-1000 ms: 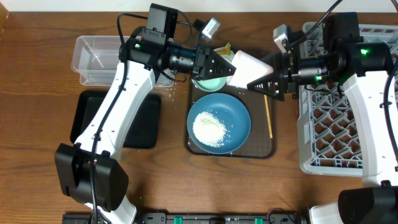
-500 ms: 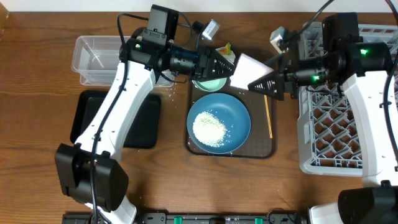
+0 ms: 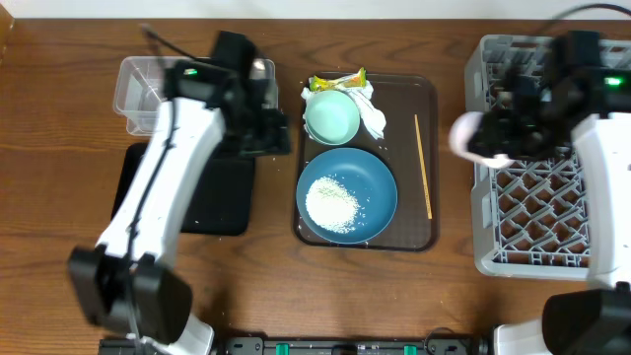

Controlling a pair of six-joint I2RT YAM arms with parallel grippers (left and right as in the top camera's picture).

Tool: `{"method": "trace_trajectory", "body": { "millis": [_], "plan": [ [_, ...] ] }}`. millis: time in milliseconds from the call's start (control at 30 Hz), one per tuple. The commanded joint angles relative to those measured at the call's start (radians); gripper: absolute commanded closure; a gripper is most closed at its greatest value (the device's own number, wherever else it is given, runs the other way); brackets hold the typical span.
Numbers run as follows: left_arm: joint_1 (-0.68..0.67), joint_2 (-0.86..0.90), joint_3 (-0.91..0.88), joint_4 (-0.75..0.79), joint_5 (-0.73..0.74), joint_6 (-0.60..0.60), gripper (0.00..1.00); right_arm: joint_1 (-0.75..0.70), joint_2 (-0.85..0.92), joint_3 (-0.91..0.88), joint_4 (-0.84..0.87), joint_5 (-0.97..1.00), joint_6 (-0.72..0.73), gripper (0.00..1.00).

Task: Sort waste into correct bins and load items into the dishwasher rack
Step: 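Carry the pink cup right into the grey rack and release it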

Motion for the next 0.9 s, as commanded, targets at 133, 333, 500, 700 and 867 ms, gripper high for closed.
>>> {"method": "trace_trajectory", "body": {
  "millis": [133, 333, 500, 700, 867],
  "plan": [
    [0.069, -0.181, 0.005, -0.003, -0.15, 0.027, 0.3, -0.288, -0.008, 0.041, -0.022, 0.098, 0.154, 0.59],
    [0.068, -0.198, 0.005, -0.006, -0.15, 0.027, 0.29, -0.528, -0.008, 0.08, -0.019, 0.13, 0.22, 0.59],
    [0.068, -0.198, 0.005, -0.006, -0.15, 0.027, 0.29, -0.691, 0.006, 0.08, -0.003, 0.198, 0.27, 0.58],
    [0.068, -0.198, 0.005, -0.006, -0.15, 0.027, 0.29, -0.789, 0.073, 0.08, 0.018, 0.198, 0.285, 0.58],
    [0.068, -0.198, 0.005, -0.006, -0.15, 0.027, 0.29, -0.822, 0.153, 0.08, 0.062, 0.195, 0.303, 0.57]
  ]
}}
